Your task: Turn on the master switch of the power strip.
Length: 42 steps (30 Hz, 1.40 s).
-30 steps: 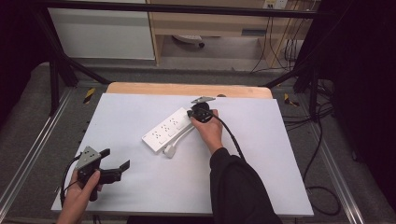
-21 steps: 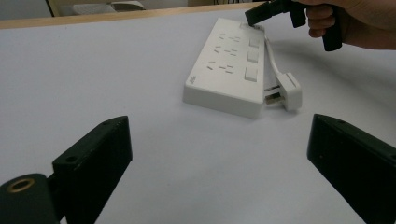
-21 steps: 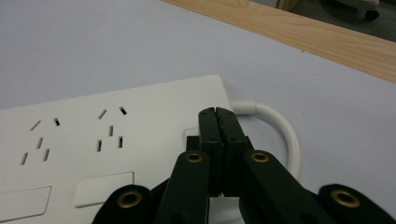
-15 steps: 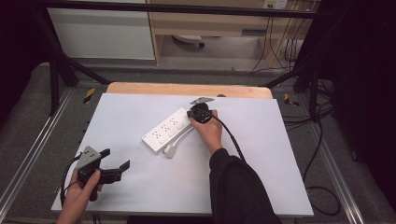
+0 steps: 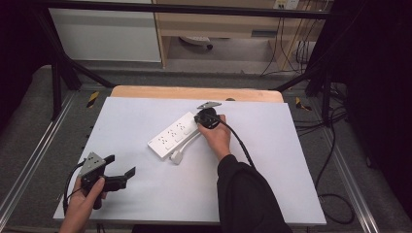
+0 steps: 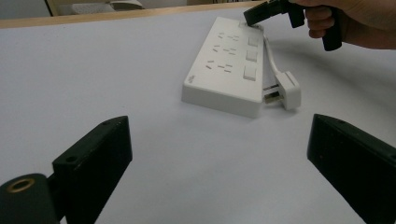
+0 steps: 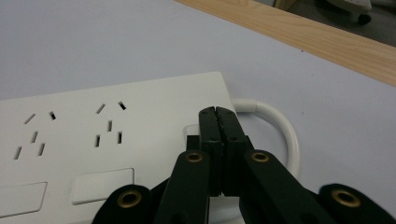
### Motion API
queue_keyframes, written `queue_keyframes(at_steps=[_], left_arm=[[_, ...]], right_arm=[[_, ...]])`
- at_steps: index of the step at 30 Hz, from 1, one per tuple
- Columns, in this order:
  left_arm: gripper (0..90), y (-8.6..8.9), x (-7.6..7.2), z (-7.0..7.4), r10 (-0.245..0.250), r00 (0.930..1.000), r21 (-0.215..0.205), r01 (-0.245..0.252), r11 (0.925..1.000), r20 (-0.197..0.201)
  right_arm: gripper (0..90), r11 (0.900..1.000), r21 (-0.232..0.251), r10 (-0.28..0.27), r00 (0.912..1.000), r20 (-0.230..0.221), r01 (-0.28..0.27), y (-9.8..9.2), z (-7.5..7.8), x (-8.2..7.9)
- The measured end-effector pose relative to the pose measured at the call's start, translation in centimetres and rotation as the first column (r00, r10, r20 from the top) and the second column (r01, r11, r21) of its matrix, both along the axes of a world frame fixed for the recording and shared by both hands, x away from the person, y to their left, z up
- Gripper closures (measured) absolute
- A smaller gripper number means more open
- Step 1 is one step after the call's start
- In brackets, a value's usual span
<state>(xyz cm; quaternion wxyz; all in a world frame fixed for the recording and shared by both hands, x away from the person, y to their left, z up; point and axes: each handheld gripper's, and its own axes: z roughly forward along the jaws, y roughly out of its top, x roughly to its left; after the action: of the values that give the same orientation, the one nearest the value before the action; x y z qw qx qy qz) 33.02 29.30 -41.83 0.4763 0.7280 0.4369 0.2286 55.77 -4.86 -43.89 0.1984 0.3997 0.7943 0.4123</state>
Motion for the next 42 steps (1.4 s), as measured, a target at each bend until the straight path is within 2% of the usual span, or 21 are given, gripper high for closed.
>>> queue_keyframes(at_steps=[22,42], left_arm=[[6.5,-0.06,0.02,-0.04,0.000,1.0000,0.003,0.000,1.0000,0.000],[6.5,-0.09,0.03,-0.06,-0.003,1.0000,0.006,0.003,1.0000,-0.001]], right_arm=[[90.0,1.000,-0.012,0.001,1.0000,0.009,-0.001,0.08,-0.04,-0.10],[90.0,1.000,0.000,-0.004,0.9999,0.010,0.004,0.05,-0.20,-0.15]])
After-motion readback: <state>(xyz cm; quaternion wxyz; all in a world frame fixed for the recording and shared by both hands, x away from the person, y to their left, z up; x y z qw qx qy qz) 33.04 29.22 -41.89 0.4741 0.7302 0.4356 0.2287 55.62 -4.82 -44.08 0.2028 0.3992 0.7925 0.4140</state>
